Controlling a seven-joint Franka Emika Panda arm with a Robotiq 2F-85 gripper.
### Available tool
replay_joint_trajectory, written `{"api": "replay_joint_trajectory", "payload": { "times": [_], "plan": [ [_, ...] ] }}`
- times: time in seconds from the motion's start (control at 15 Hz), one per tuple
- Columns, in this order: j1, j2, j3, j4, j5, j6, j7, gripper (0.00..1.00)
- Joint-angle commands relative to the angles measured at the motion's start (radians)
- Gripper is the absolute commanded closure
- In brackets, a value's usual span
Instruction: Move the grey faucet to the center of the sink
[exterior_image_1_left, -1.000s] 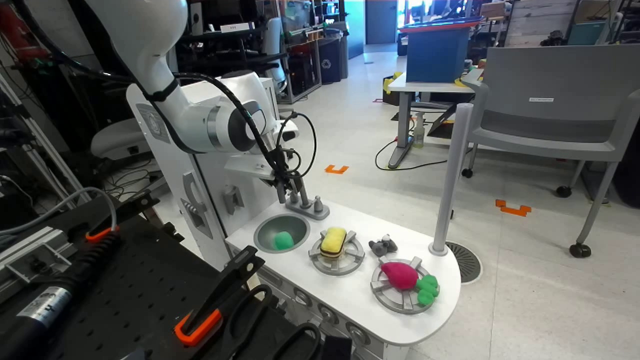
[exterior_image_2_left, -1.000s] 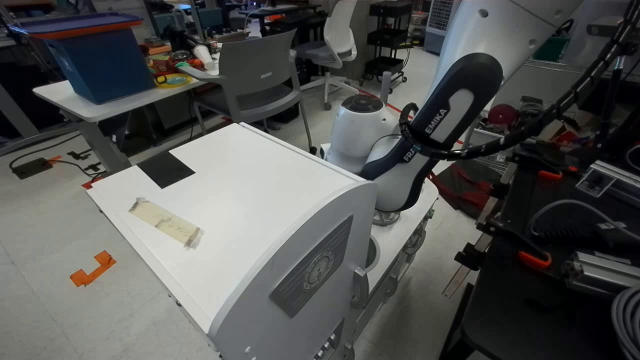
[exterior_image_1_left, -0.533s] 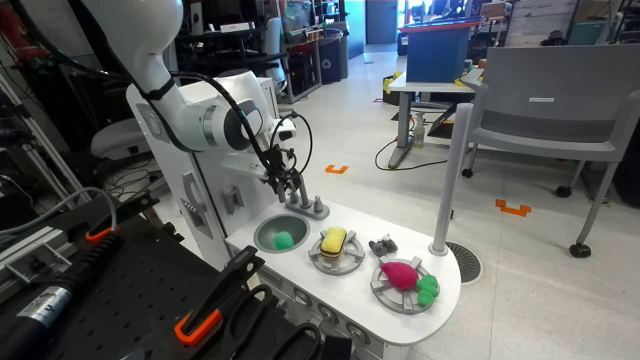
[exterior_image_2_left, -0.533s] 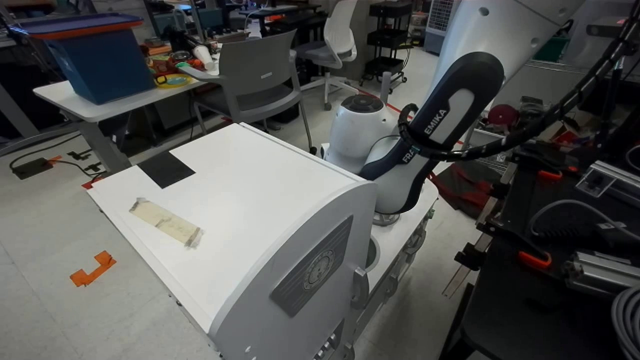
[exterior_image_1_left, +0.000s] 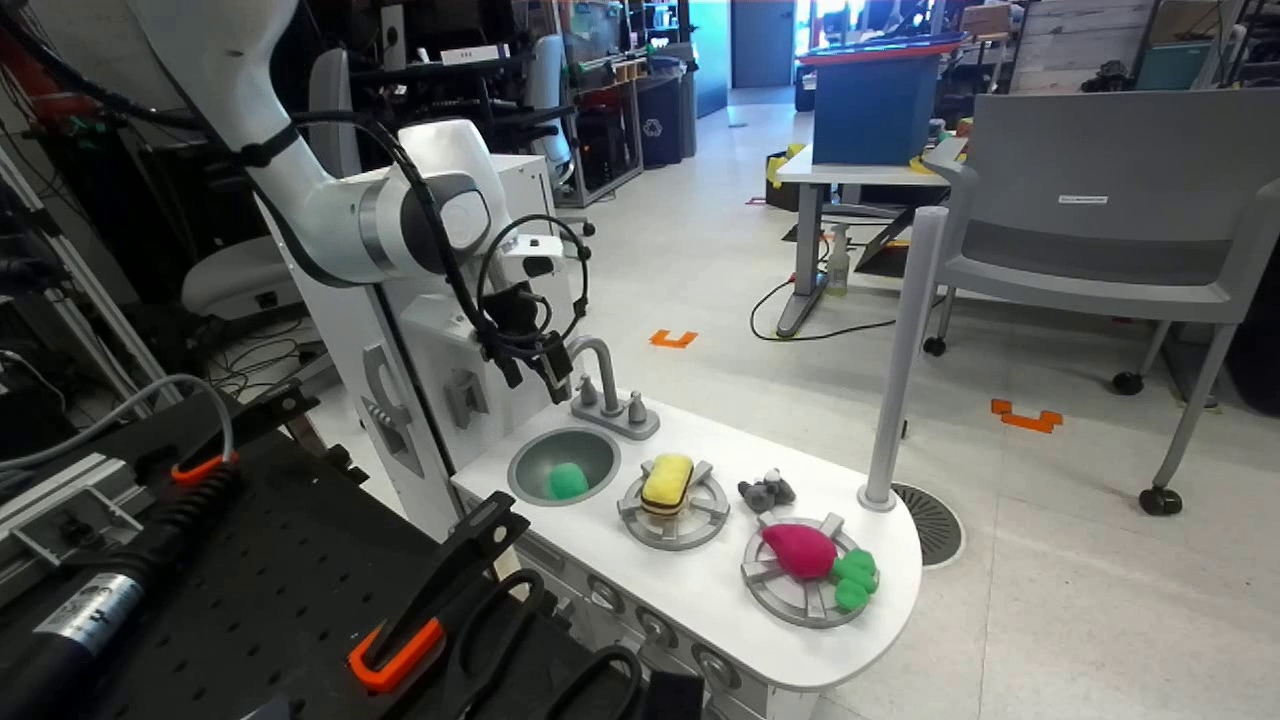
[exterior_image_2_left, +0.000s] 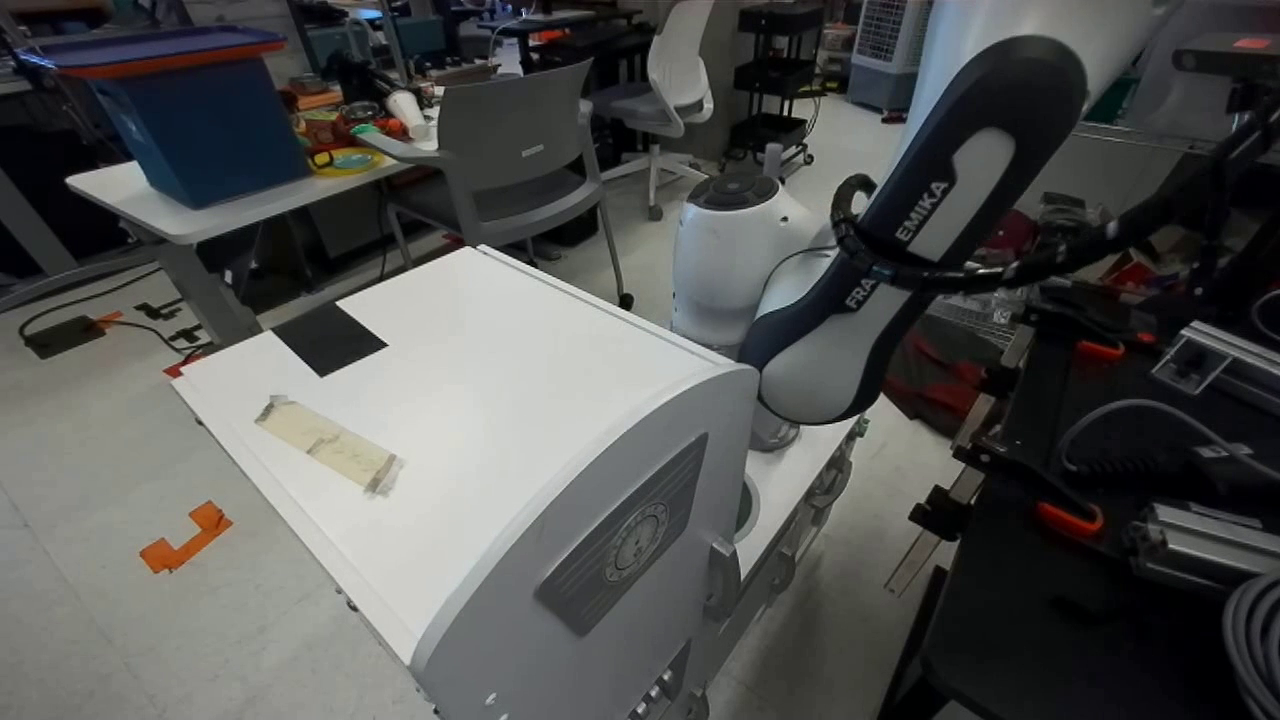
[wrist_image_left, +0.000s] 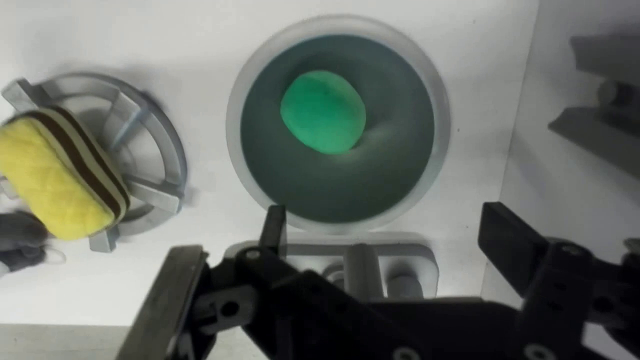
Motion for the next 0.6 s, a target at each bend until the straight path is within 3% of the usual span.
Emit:
{"api": "replay_joint_trajectory", "payload": {
  "times": [0.0,0.13,0.2,0.53],
  "plan": [
    [-0.016,-0.202,0.035,-0.185,0.046,-0.156,0.007,0.00],
    [-0.012,-0.288,0.025,-0.241,0.054,-0.250,0.044,0.00],
    [-0.011,-0.157,0.023,-0.133,0.024,-0.171,0.025,0.00],
    [-0.017,-0.275,0.028,-0.224,0.019,-0.239,0.049,0.00]
  ]
}}
